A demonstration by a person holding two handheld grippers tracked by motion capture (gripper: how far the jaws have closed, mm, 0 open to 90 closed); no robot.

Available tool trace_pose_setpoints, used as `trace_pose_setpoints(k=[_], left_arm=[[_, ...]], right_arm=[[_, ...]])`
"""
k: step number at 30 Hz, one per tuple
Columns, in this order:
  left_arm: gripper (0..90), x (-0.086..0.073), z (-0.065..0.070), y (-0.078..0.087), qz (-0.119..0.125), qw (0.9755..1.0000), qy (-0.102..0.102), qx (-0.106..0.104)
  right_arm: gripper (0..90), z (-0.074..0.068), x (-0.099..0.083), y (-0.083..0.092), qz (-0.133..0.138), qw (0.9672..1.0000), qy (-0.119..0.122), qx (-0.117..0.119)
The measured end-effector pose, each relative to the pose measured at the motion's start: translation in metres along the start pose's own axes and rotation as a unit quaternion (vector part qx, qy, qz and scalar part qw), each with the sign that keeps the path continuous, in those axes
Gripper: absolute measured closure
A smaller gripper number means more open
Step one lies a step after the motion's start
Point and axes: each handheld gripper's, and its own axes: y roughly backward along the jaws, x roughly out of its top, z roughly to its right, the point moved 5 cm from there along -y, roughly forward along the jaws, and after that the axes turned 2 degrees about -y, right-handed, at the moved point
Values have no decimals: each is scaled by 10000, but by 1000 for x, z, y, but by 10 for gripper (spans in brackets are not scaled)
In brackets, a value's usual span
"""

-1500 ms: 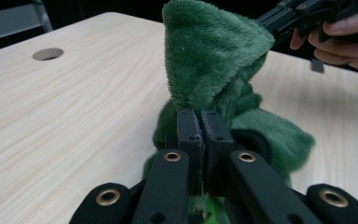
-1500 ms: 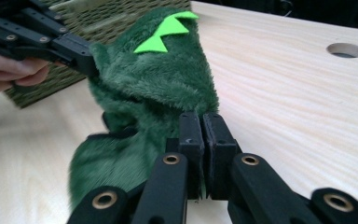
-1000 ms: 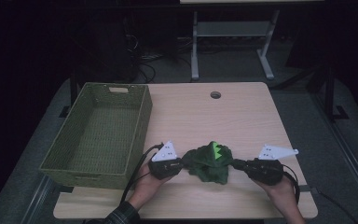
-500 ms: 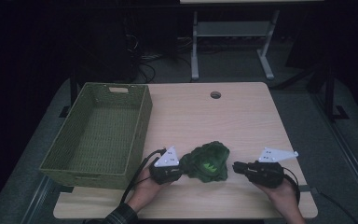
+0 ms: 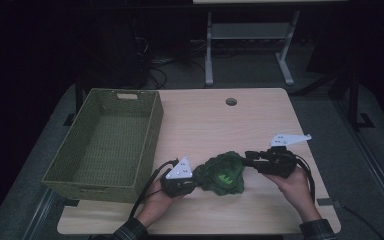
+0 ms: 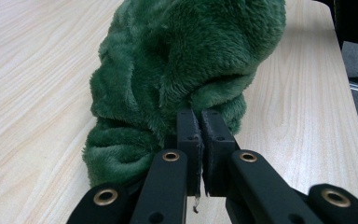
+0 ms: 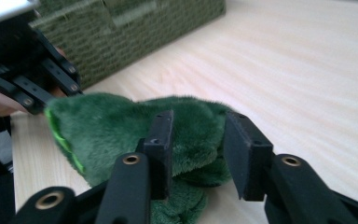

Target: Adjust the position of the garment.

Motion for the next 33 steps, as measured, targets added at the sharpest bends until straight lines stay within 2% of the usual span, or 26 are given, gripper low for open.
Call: trace_pose_setpoints(k=[2,3,4,6,11,18,19,21,25,29,33], left_arm=[[870,0,0,0,5,10000,-4,8],[870,0,0,0,8,10000,-3,11],[870,0,0,0,20,10000,0,7],[870,1,0,1,31,10000,-5,0],[871,4,3,2,83,10000,-37,-40],[874,-3,4,-5,-175,9996,-39,-207],[874,-4,4,-7,-248,9995,-74,-194],[874,-8,4,-12,-451,9985,-267,-124],[879,-11,2,-18,-692,9968,-399,-52],[879,-12,-4,-22,-817,9956,-458,-3],[873,-12,-8,-23,-882,9951,-454,35]], right_arm=[[663,2,-3,-7,-191,9998,-62,2],[741,2,-6,-9,-252,9996,-92,-2],[799,2,-7,-10,-273,9996,-59,-3],[853,0,-8,-9,-289,9996,27,-11],[868,-6,-12,1,-313,9994,114,-39],[873,1,-44,3,-649,9978,-120,-74],[873,1,-48,2,-672,9976,-136,-84],[874,2,-54,-1,-781,9967,-197,-107],[877,4,-62,-10,-984,9948,-206,-157],[879,1,-69,-17,-1135,9933,-156,-129],[867,-3,-69,-19,-1094,9939,-110,-104]])
